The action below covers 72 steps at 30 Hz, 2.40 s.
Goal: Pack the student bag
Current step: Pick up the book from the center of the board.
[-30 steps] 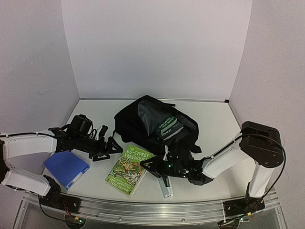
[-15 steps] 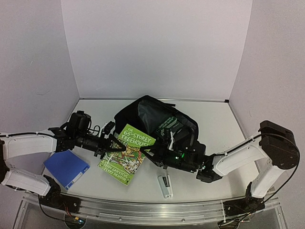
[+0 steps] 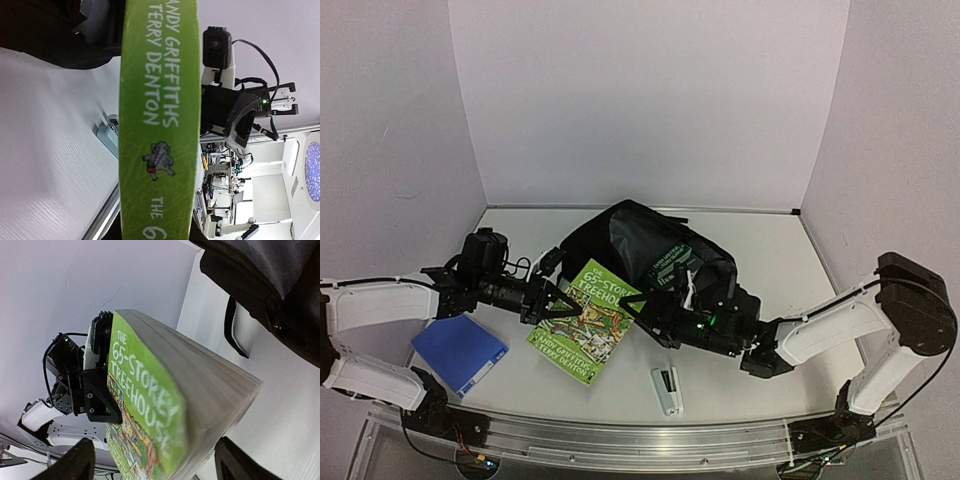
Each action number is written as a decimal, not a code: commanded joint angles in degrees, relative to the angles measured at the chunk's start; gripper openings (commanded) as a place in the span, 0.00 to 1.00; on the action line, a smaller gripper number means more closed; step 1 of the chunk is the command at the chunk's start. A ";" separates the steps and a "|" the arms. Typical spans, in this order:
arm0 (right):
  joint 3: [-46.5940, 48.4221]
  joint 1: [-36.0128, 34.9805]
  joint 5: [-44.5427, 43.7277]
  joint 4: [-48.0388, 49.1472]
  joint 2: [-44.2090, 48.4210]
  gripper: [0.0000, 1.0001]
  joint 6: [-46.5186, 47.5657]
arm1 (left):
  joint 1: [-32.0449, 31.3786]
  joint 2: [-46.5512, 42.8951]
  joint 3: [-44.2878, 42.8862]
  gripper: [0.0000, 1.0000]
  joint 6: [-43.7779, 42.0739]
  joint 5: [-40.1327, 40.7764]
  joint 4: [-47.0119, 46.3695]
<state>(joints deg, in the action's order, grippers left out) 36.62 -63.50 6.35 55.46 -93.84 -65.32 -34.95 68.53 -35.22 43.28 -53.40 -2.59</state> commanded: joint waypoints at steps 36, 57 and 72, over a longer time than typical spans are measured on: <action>26.43 11.04 50.74 -46.26 6.02 0.83 34.38 | -6.33 4.46 -22.32 0.00 -16.83 -21.85 24.05; 23.43 12.02 37.85 -35.45 9.78 0.00 24.55 | -6.08 6.19 -26.25 0.60 -22.48 -0.99 33.48; 21.35 25.09 15.44 -47.64 27.72 0.00 27.80 | 2.25 0.76 -24.38 0.94 -15.30 16.92 21.41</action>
<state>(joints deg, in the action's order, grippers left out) 54.92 -40.72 31.44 8.77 -73.21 -39.96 -34.12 71.84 -58.87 25.36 -42.62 26.18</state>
